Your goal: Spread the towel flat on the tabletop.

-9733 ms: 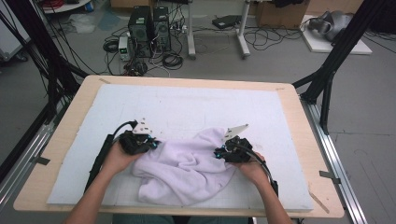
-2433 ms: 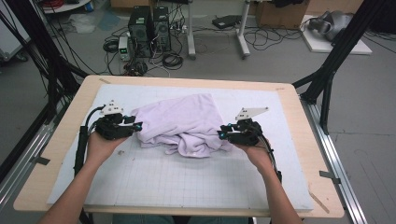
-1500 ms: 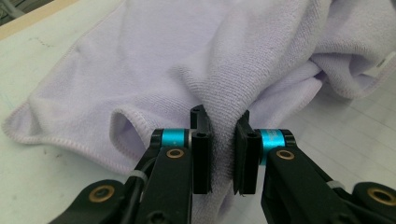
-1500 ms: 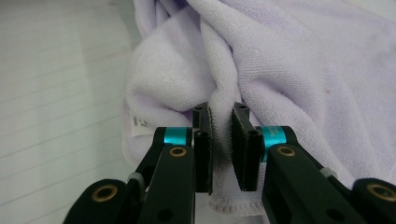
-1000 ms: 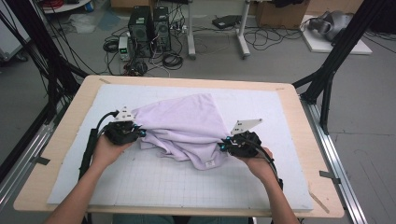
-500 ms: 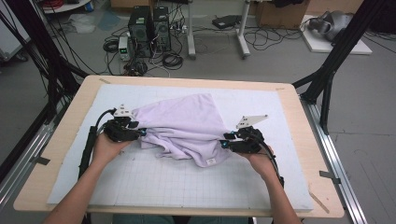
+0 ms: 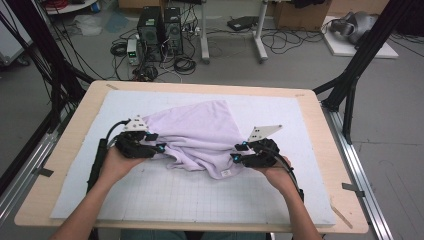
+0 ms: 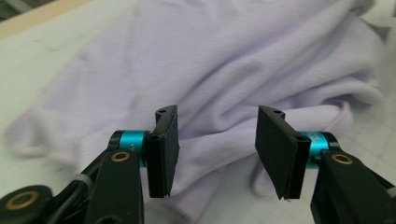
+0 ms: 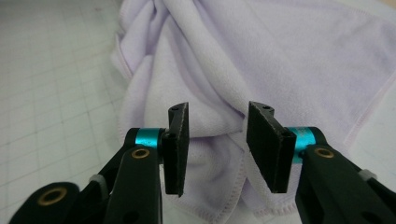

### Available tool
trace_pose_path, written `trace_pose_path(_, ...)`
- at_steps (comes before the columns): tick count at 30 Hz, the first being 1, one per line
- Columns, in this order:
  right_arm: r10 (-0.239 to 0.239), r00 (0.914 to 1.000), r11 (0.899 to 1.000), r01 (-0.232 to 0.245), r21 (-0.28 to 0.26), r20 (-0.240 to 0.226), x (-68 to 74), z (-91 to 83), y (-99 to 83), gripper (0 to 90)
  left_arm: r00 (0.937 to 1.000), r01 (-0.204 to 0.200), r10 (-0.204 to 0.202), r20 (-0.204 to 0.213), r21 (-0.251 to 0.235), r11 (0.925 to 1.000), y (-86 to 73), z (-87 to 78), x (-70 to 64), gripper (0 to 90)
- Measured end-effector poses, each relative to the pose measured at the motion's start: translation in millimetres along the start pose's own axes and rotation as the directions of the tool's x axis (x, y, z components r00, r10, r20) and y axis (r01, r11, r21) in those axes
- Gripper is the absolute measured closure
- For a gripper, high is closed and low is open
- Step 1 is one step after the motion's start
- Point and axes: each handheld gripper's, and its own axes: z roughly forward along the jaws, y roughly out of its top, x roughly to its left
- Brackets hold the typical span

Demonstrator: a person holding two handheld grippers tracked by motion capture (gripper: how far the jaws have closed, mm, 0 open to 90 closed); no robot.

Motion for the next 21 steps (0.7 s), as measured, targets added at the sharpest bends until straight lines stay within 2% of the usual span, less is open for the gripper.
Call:
trace_pose_path(2, 0.005, 1.0, 1.0, -0.005, 0.014, 0.005, -1.3, 5.6, -0.6, 57.2, 0.9996, -0.017, 0.017, 0.022, 0.009, 0.9998, 0.7, 10.2, -7.3, 48.9)
trace_pose_path(5, 0.02, 0.9998, 1.0, -0.02, 0.023, 0.009, -4.9, 12.2, -2.7, 57.0, 0.9979, -0.015, 0.013, 0.064, 0.032, 0.9994, 0.1, 27.4, -14.3, 48.4)
trace_pose_path(7, 0.025, 0.9997, 0.999, -0.025, 0.034, 0.009, -7.3, 16.8, -4.3, 57.1, 0.9952, -0.015, 0.009, 0.097, 0.064, 0.9978, -1.5, 38.4, -17.6, 48.5)
trace_pose_path(9, 0.045, 0.999, 0.998, -0.045, 0.044, 0.006, -9.9, 21.8, -6.4, 57.3, 0.9939, -0.033, 0.022, 0.108, 0.104, 0.9941, -3.5, 48.4, -20.6, 49.9)
trace_pose_path(12, 0.058, 0.9983, 0.997, -0.058, 0.056, -0.002, -11.7, 30.2, -9.2, 60.8, 0.9938, -0.058, 0.043, 0.102, 0.147, 0.9874, -8.2, 60.1, -22.8, 59.6)
trace_pose_path(17, 0.035, 0.9993, 0.997, -0.035, 0.069, 0.012, -9.9, 34.3, -9.8, 78.4, 0.9926, -0.078, 0.064, 0.104, 0.138, 0.9874, -9.4, 57.6, -22.5, 77.2)
trace_pose_path(19, 0.024, 0.9997, 0.997, -0.025, 0.067, 0.007, -9.1, 31.8, -9.7, 88.2, 0.9922, -0.089, 0.076, 0.098, 0.13, 0.9876, -8.8, 52.5, -23.8, 79.7)
trace_pose_path(21, 0.012, 0.9999, 0.997, -0.012, 0.071, -0.006, -6.2, 28.9, -8.9, 89.2, 0.9918, -0.097, 0.086, 0.095, 0.112, 0.989, -7.7, 44.0, -25.8, 80.3)
